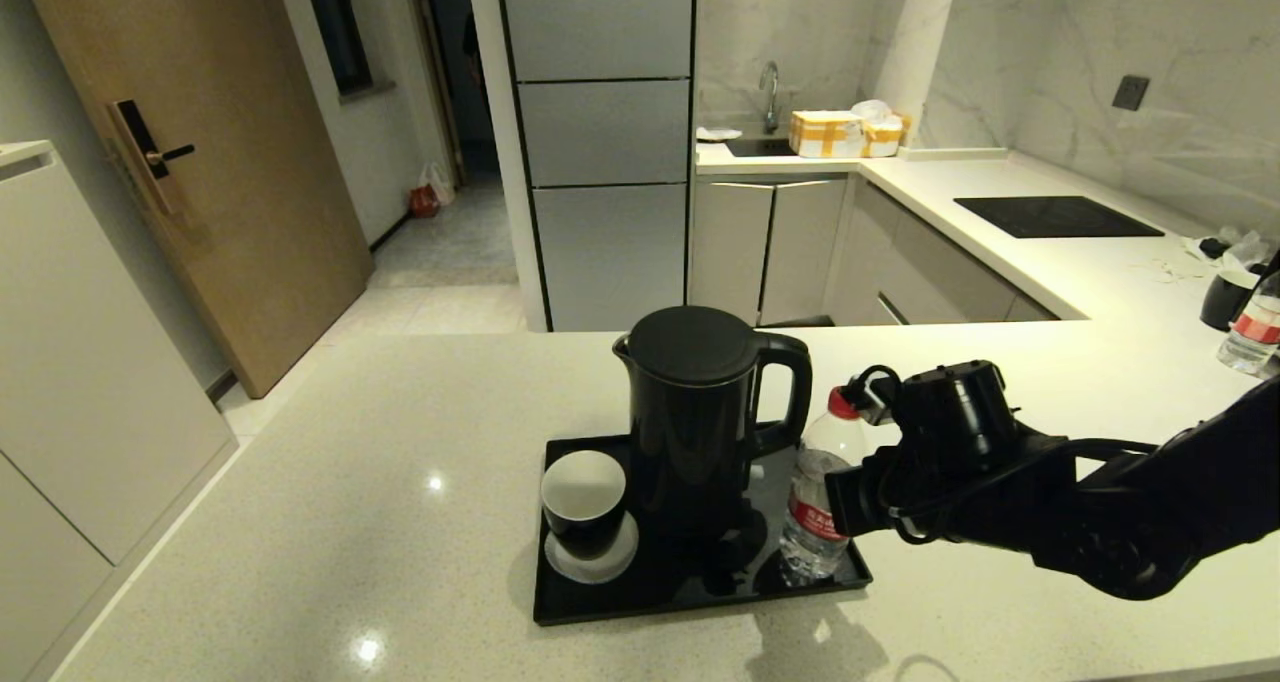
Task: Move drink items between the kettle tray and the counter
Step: Pick up the bottled water, then place it on the right
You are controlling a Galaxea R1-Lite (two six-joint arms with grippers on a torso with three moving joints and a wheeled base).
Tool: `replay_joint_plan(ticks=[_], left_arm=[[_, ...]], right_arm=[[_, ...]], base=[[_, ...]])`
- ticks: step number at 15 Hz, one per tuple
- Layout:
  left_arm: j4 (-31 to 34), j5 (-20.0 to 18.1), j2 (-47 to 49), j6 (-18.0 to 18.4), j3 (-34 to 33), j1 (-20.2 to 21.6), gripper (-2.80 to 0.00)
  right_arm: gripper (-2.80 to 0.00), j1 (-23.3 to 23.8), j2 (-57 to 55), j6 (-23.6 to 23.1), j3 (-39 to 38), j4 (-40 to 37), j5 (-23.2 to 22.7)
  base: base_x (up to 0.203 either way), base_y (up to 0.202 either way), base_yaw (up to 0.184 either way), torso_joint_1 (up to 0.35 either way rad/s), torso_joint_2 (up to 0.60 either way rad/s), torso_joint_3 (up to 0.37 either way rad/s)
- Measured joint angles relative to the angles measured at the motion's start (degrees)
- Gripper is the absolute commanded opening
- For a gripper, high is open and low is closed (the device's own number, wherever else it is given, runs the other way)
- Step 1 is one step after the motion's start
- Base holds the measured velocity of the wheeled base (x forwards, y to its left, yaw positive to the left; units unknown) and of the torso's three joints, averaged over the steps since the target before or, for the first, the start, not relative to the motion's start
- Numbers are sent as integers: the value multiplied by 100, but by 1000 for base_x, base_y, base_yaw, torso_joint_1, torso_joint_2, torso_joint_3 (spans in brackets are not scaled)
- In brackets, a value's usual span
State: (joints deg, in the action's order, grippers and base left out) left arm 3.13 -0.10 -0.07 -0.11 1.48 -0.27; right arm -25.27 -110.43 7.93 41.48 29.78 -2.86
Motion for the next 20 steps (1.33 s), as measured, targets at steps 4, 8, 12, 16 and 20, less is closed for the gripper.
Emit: replay_joint_plan(ticks=[4,8,12,16,20], left_arm=[[-2,1,0,1,1,0,-280],[-5,0,0,0,0,0,-280],[0,0,0,-2,0,0,-280],[-2,2,0,0,0,0,-280],[-2,0,0,0,-2,0,-280]], right_arm=[[-280,158,1223,106,-81,-885,197],[-280,1539,2291,111,106,-2114,624],[-280,2500,1767,113,150,-1288,1049],[-280,2977,537,166,468,438,2154],[-280,3313,-510,582,1145,657,3586]], base=[[0,0,0,0,0,0],[0,0,0,0,0,0],[0,0,0,0,0,0],[0,0,0,0,0,0],[0,0,0,0,0,0]])
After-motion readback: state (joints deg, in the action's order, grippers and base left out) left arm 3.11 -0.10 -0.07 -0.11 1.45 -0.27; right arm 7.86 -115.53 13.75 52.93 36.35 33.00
